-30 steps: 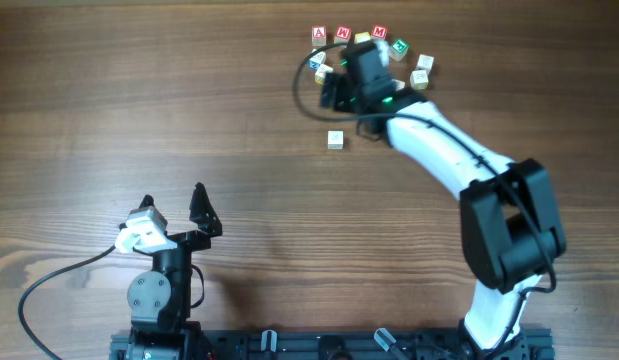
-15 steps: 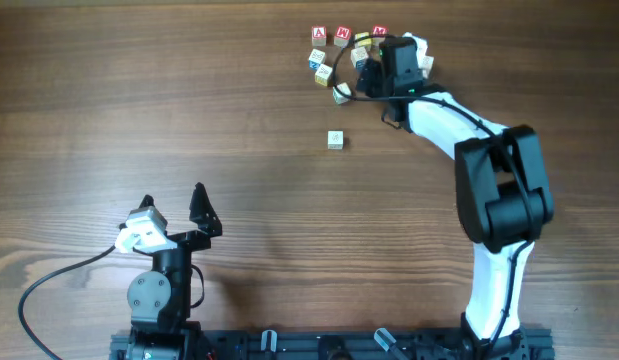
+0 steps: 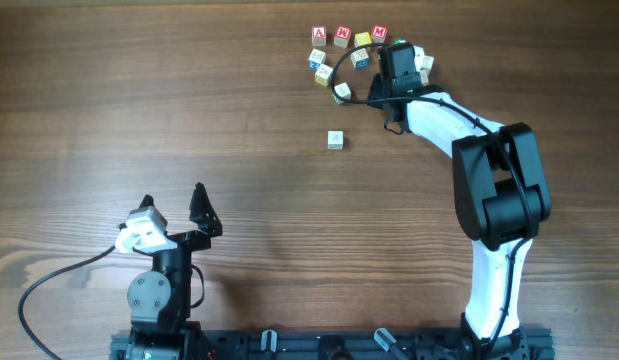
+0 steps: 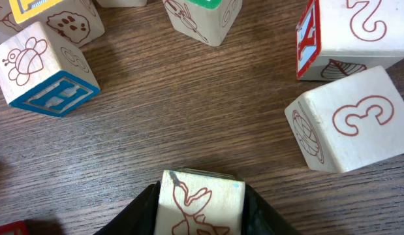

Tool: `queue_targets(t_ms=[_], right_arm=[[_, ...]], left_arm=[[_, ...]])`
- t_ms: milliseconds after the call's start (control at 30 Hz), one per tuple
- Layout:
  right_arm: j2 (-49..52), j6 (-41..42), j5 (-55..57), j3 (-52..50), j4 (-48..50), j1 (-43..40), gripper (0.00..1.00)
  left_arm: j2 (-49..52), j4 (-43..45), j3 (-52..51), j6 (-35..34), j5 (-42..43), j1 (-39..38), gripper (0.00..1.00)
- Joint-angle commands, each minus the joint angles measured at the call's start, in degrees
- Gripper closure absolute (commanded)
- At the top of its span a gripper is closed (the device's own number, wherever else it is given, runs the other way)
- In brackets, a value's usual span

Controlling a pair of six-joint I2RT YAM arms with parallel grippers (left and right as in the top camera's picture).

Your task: Form a tower

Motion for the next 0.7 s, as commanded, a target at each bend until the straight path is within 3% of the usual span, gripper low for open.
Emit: queue_targets(t_ms=[0, 167, 367, 467, 533, 567, 600, 667], right_arm=[[1.1, -1.1, -3.0, 2.3, -1.6, 0.1, 0.63], [-4.2, -10.5, -9.9, 4.3, -6.8, 0.1, 0.71], [-9.6, -37.6, -17.5, 3.4, -21.0, 0.1, 0.7], [-9.5, -40.0, -17.5, 0.1, -21.4, 0.1, 0.53], [-9.5, -39.9, -17.5, -0.3, -21.0, 0.1, 0.11], [-9.5, -38.9, -17.5, -0.3, -20.5, 0.1, 0.0], [-9.5, -36.6, -17.5, -0.3, -19.7, 0.1, 0.0], [-9.5, -24.4, -17.5, 0.4, -18.6, 0.1, 0.0]], left_arm=[[-0.3, 0.2, -0.4, 1.1, -0.3, 0.3, 0.0], [-0.3, 0.2, -0.4, 1.1, -0.3, 0.3, 0.0], [-0.3, 0.2, -0.4, 1.1, -0.3, 0.3, 0.0], [-0.3, 0.2, -0.4, 1.1, -0.3, 0.3, 0.0], [-0.3, 0.2, -0.4, 1.1, -0.3, 0.3, 0.0], [-0.3, 0.2, -0.4, 1.1, -0.3, 0.3, 0.0], [-0.3, 0.2, -0.4, 1.1, -0.3, 0.3, 0.0], [-0.3, 0.2, -0.4, 1.1, -0.3, 0.3, 0.0]])
